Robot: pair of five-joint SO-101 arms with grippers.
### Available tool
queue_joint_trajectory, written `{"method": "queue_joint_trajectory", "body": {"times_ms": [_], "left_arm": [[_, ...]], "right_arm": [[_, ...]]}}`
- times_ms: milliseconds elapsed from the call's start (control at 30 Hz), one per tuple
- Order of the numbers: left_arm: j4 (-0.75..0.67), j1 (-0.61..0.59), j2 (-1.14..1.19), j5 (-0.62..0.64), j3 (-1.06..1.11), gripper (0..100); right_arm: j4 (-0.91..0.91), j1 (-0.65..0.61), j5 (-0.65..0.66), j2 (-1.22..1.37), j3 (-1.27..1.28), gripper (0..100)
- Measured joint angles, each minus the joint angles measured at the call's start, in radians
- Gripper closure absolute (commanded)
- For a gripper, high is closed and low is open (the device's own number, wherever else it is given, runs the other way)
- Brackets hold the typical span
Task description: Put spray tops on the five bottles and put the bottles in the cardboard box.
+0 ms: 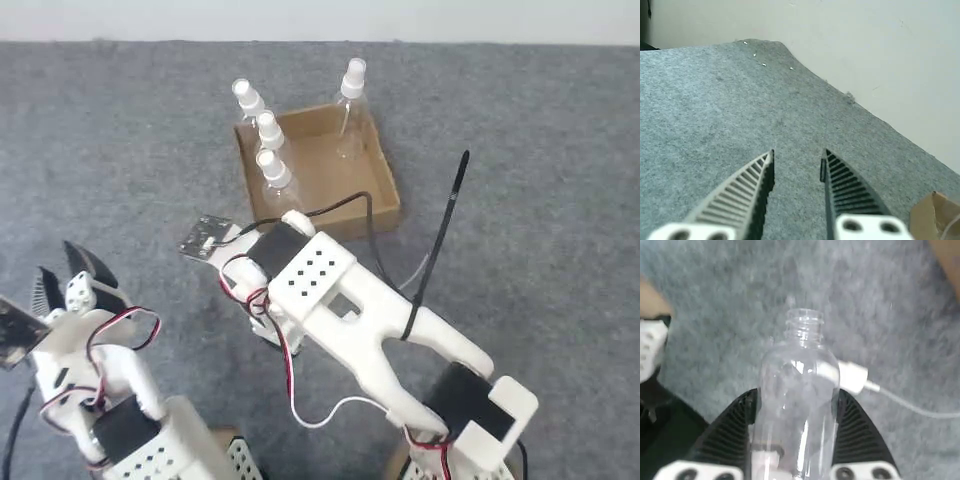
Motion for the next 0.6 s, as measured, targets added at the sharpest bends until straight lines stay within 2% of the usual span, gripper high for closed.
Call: {"method": "queue_joint_trajectory", "body": {"times_ms": [300, 500, 600], "left_arm": [[-0.005, 0.0, 0.0, 0.0, 0.0, 85], [-0.035, 0.0, 0.0, 0.0, 0.002, 85], [-0.035, -0.002, -0.002, 0.0, 0.002, 85]], "right_arm": [[0.048, 0.123, 0.0, -0.118, 0.015, 95.4], [0.048, 0.245, 0.012, -0.327, 0.178, 95.4], [0.048, 0.328, 0.08, -0.404, 0.265, 95.4]]}}
